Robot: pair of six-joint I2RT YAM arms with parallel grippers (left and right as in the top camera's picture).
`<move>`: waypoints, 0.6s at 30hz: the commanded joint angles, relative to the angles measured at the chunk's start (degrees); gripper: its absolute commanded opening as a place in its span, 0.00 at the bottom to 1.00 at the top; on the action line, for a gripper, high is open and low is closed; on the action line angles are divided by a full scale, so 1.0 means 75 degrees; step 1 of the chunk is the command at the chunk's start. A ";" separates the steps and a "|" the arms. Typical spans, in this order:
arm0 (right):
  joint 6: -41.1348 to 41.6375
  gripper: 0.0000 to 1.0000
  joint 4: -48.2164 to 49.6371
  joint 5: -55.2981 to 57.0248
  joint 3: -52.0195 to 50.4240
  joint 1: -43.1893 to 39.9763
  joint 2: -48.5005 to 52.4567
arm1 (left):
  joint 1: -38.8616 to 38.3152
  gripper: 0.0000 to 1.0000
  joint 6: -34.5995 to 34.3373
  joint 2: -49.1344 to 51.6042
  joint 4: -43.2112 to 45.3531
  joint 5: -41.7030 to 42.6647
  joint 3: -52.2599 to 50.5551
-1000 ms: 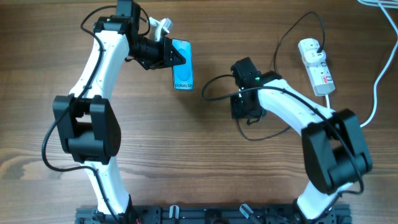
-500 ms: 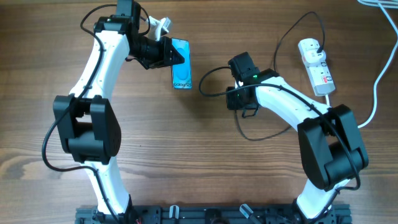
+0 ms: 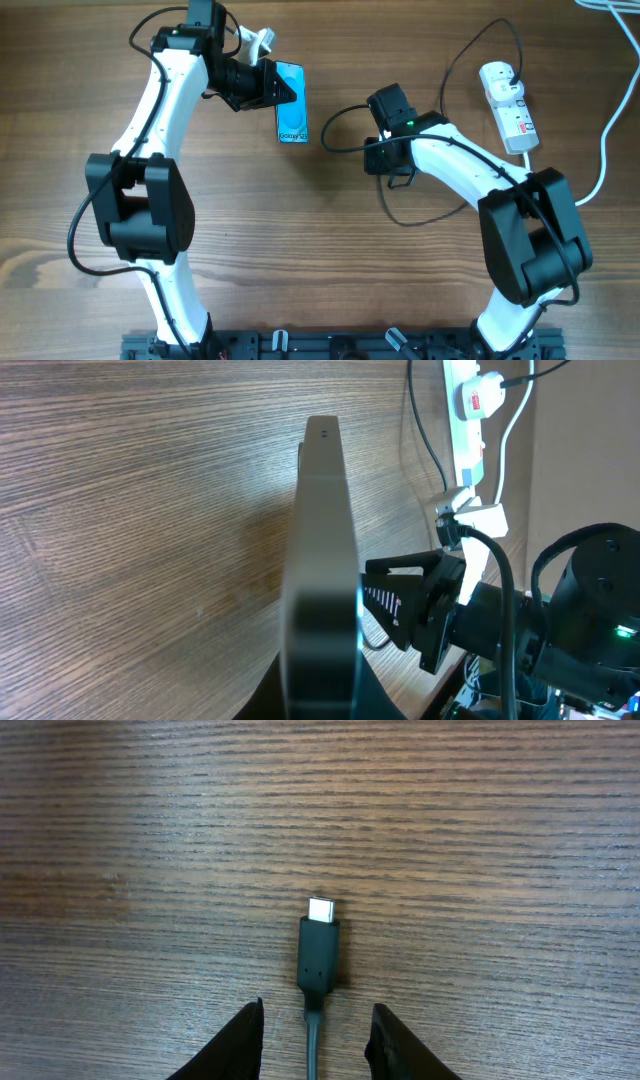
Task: Plug charger to phone and switch on socket
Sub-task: 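Lower the right gripper over the black USB-C cable end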
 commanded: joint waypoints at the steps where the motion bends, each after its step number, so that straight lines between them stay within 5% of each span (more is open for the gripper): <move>1: -0.0038 0.36 0.0067 0.0181 -0.0079 0.0017 0.0131 | -0.0023 0.04 -0.0044 -0.0274 0.0026 0.0128 -0.0006; 18: -0.0087 0.33 0.0111 0.0388 -0.0143 0.0020 0.0478 | -0.0023 0.04 -0.0044 -0.0274 0.0026 0.0128 -0.0006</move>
